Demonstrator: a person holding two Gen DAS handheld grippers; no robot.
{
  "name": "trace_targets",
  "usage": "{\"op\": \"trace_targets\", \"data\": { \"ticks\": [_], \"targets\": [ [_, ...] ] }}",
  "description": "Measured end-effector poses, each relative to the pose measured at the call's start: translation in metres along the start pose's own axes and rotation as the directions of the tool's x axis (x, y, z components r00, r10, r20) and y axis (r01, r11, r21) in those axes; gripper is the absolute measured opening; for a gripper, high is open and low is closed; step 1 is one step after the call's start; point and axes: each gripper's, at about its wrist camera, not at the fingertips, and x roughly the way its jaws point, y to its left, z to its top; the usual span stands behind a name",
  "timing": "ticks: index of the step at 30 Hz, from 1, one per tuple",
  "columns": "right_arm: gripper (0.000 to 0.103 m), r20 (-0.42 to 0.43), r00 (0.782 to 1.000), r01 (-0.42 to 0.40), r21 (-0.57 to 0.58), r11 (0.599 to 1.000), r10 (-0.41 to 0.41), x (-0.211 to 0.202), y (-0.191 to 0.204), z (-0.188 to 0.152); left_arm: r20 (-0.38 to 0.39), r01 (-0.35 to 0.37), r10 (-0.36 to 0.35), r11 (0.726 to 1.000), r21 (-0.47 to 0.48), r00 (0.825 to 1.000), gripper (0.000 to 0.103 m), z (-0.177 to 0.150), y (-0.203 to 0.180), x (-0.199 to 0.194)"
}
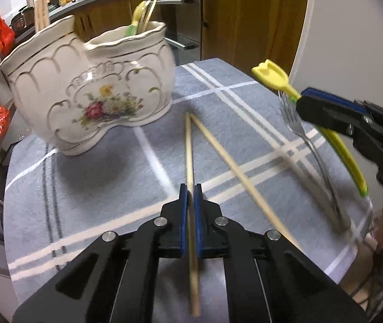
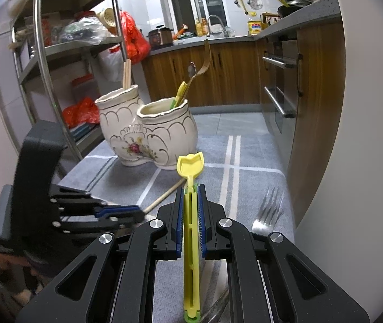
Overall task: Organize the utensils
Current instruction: 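Carry the chopstick toward the larger cup while the right tool carries the yellow spoon toward the smaller cup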
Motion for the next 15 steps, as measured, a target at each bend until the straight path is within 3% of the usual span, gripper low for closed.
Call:
{"op": "trace_targets", "data": {
  "ticks": [10, 15],
  "targets": [
    [0.011, 0.053, 0.999, 0.012, -0.002, 1.000, -0.012, -0.001, 0.004, 0.003, -0.007, 0.038, -0.038, 0.993, 0.109, 0.999, 0.005, -0.018, 0.032, -0.024],
    [0.011, 0.097, 0.995, 0.007, -0.001, 1.000, -0.007, -0.004, 0.009, 0.005, 0.066, 0.058, -0.066, 0.991, 0.118, 0.996, 0.005, -0.028, 0.048, -0.041]
  ]
}}
